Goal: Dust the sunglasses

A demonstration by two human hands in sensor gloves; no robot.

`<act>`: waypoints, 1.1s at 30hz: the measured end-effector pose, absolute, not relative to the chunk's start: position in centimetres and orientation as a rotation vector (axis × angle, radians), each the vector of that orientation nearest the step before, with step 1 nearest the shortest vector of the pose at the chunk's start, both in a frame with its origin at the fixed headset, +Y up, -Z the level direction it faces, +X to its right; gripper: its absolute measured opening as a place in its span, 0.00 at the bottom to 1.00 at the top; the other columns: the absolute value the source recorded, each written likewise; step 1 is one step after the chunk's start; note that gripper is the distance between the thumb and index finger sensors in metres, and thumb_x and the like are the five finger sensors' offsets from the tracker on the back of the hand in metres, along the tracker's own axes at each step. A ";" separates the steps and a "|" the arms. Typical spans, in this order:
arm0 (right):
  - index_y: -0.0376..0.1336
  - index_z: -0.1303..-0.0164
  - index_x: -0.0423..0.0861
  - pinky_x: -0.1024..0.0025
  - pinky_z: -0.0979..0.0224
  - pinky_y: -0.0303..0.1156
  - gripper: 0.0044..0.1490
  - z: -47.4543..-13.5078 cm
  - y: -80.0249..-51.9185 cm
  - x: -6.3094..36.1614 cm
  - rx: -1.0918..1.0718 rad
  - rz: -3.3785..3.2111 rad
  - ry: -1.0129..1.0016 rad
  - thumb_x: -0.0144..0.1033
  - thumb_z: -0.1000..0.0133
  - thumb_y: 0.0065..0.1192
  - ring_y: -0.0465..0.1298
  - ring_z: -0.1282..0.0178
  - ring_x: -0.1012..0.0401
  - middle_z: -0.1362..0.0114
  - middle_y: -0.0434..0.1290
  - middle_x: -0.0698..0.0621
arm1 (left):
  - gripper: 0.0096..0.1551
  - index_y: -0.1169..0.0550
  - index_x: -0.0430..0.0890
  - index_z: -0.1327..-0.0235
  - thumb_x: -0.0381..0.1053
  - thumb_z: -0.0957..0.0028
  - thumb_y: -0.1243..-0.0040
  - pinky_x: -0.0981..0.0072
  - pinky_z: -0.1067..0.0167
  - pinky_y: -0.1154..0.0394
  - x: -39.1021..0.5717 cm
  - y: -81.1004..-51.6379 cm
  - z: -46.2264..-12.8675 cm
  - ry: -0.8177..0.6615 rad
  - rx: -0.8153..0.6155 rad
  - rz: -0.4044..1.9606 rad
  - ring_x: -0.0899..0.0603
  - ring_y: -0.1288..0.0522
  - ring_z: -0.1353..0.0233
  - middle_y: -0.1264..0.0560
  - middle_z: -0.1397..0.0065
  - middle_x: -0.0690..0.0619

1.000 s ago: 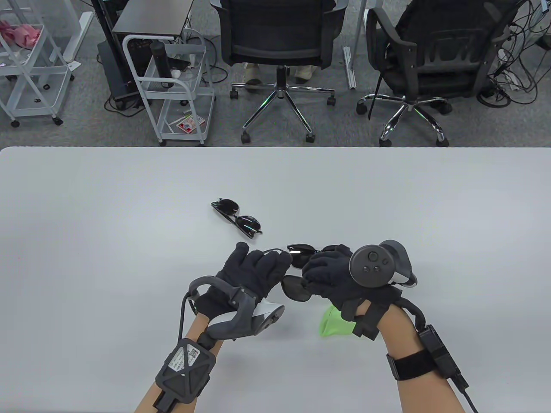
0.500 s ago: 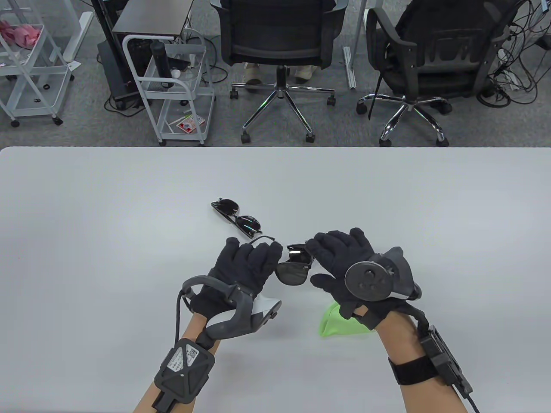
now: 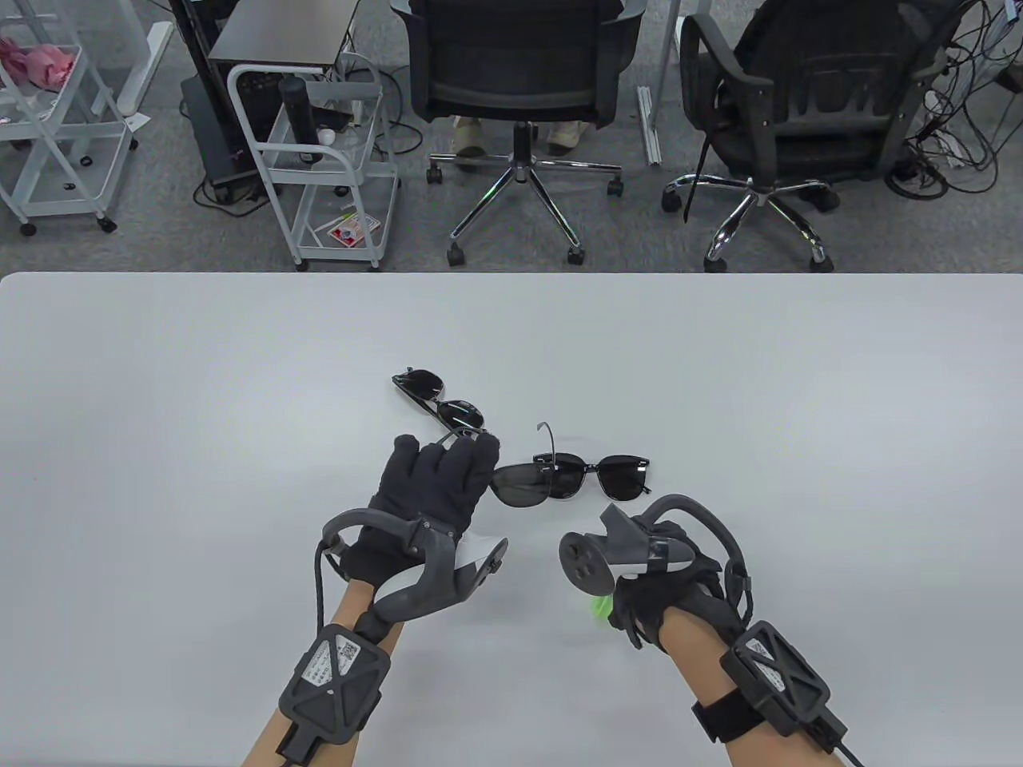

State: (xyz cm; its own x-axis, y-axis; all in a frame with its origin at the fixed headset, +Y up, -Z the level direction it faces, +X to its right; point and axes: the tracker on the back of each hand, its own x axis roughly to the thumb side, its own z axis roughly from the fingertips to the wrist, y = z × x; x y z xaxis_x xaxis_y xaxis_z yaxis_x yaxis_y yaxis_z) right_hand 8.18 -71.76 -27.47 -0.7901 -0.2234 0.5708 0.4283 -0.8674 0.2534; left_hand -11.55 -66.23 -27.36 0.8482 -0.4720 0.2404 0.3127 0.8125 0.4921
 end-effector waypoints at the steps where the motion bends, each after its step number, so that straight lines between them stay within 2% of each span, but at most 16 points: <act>1: 0.75 0.42 0.43 0.38 0.35 0.71 0.42 -27.5 -72.1 8.1 -0.745 -2.575 -0.520 0.60 0.60 0.80 0.84 0.45 0.47 0.40 0.83 0.46 | 0.62 0.45 0.60 0.25 0.67 0.71 0.24 0.50 0.24 0.31 -11.6 -66.3 -27.4 -0.366 0.452 -0.427 0.53 0.19 0.30 0.32 0.24 0.67; 3: 0.72 0.38 0.43 0.37 0.35 0.71 0.46 -27.5 -72.8 8.0 -0.706 -2.532 -0.518 0.62 0.59 0.79 0.83 0.42 0.46 0.36 0.80 0.45 | 0.62 0.45 0.60 0.25 0.67 0.71 0.24 0.50 0.24 0.31 -11.6 -66.2 -27.3 -0.367 0.448 -0.429 0.53 0.19 0.30 0.32 0.24 0.66; 6: 0.71 0.39 0.41 0.37 0.35 0.71 0.45 -27.6 -73.9 7.7 -0.682 -2.510 -0.499 0.59 0.58 0.77 0.83 0.40 0.45 0.36 0.79 0.45 | 0.62 0.45 0.60 0.25 0.68 0.71 0.24 0.50 0.24 0.31 -11.6 -66.2 -27.3 -0.367 0.441 -0.423 0.53 0.19 0.30 0.32 0.24 0.67; 10: 0.73 0.44 0.42 0.37 0.36 0.72 0.35 -27.7 -74.1 7.7 -0.694 -2.547 -0.409 0.48 0.57 0.78 0.84 0.43 0.46 0.40 0.81 0.46 | 0.62 0.45 0.60 0.25 0.68 0.71 0.24 0.50 0.24 0.31 -11.6 -66.1 -27.3 -0.368 0.434 -0.428 0.53 0.19 0.30 0.32 0.24 0.67; 16: 0.74 0.48 0.46 0.39 0.34 0.70 0.25 -28.1 -73.6 8.6 -0.738 -2.603 -0.355 0.37 0.55 0.78 0.85 0.45 0.49 0.42 0.82 0.50 | 0.62 0.45 0.60 0.25 0.68 0.71 0.24 0.50 0.24 0.31 -11.6 -66.0 -27.2 -0.369 0.427 -0.426 0.53 0.19 0.30 0.32 0.24 0.67; 18: 0.74 0.48 0.47 0.39 0.33 0.70 0.25 -28.1 -72.2 9.0 -0.776 -2.680 -0.251 0.36 0.56 0.77 0.85 0.45 0.50 0.43 0.82 0.50 | 0.62 0.45 0.60 0.25 0.68 0.71 0.24 0.50 0.24 0.31 -11.6 -66.1 -27.3 -0.367 0.425 -0.423 0.53 0.18 0.30 0.32 0.24 0.67; 21: 0.75 0.50 0.49 0.38 0.32 0.69 0.24 -27.6 -69.0 10.1 -0.857 -2.836 0.162 0.35 0.57 0.77 0.85 0.45 0.51 0.44 0.83 0.51 | 0.62 0.45 0.60 0.25 0.68 0.71 0.24 0.50 0.24 0.30 -11.6 -66.1 -27.3 -0.366 0.422 -0.417 0.53 0.18 0.30 0.31 0.24 0.67; 22: 0.75 0.50 0.50 0.38 0.32 0.69 0.24 -27.3 -68.0 10.7 -0.869 -2.894 0.355 0.34 0.57 0.77 0.85 0.45 0.51 0.43 0.83 0.51 | 0.62 0.44 0.60 0.25 0.68 0.72 0.24 0.50 0.24 0.30 -11.6 -66.2 -27.3 -0.370 0.423 -0.413 0.53 0.18 0.30 0.31 0.24 0.67; 24: 0.75 0.50 0.51 0.38 0.31 0.69 0.24 -27.1 -67.0 11.8 -0.851 -3.021 0.561 0.33 0.57 0.76 0.85 0.45 0.51 0.43 0.82 0.52 | 0.62 0.44 0.60 0.26 0.68 0.72 0.24 0.50 0.24 0.30 -11.5 -66.1 -27.1 -0.382 0.434 -0.416 0.53 0.18 0.31 0.31 0.25 0.67; 29: 0.75 0.48 0.49 0.37 0.32 0.69 0.24 -28.2 -67.6 14.4 -0.722 -3.538 0.562 0.32 0.56 0.76 0.84 0.45 0.50 0.43 0.82 0.50 | 0.62 0.44 0.60 0.26 0.68 0.72 0.24 0.51 0.24 0.30 -10.8 -65.7 -26.3 -0.413 0.475 -0.419 0.54 0.18 0.31 0.31 0.25 0.67; 33: 0.77 0.49 0.45 0.39 0.36 0.72 0.24 -28.7 -68.4 15.2 -0.571 -3.784 0.414 0.39 0.55 0.76 0.86 0.53 0.51 0.48 0.85 0.48 | 0.61 0.44 0.60 0.26 0.69 0.72 0.24 0.51 0.24 0.30 -10.2 -65.5 -25.7 -0.445 0.500 -0.420 0.54 0.18 0.31 0.31 0.25 0.67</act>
State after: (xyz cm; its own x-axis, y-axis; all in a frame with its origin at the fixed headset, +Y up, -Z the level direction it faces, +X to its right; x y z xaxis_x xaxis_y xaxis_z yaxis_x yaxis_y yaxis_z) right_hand 15.25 -68.37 -28.72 -0.7210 0.6111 0.3265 -0.6673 -0.7393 -0.0898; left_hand -10.16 -65.49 -25.72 0.8224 -0.4832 0.3005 0.2720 0.7977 0.5382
